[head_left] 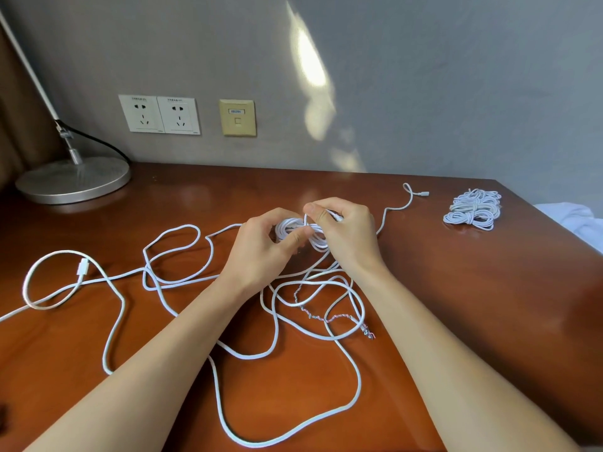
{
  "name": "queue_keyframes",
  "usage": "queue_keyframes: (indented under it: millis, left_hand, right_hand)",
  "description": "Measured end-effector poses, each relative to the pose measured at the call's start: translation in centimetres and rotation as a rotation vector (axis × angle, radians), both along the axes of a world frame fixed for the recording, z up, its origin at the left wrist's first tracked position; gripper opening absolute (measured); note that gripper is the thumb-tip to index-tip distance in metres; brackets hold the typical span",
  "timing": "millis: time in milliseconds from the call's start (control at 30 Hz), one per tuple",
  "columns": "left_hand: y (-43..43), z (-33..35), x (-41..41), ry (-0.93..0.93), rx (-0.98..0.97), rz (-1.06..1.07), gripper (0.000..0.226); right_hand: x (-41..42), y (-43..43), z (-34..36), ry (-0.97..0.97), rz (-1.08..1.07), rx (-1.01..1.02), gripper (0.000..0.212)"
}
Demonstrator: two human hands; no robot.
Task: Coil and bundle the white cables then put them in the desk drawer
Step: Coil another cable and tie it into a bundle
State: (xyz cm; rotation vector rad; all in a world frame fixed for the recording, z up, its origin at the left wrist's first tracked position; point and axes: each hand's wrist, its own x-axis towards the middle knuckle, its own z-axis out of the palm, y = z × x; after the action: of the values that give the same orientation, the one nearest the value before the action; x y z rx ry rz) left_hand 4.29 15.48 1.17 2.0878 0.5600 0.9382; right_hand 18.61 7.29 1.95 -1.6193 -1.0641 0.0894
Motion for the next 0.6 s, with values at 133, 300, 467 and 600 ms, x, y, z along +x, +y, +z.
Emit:
queue_keyframes:
  millis: [133, 300, 467, 600]
  left_hand:
    - [0.4, 0.1, -0.3, -0.012, -0.125, -0.035, 0.016]
    - [0.4, 0.2, -0.4, -0.049, -0.264, -0.064, 0.011]
    - [0.6, 0.3, -0.5, -0.091, -0.342, -0.043, 0.008]
    - [0.6, 0.2, -0.5, -0.118, -0.410, -0.061, 0.011]
  right_hand:
    - [0.2, 0.0, 0.3, 0.093, 0.011, 0.062, 0.004]
    - [0.6, -0.1, 0.4, 0.109, 0.024, 0.041, 0.005]
    - [1.2, -0.5, 0.7, 0.120, 0.041, 0.013, 0.003]
    - [1.7, -0.8, 0.5, 0.053, 0.060, -0.084, 0.005]
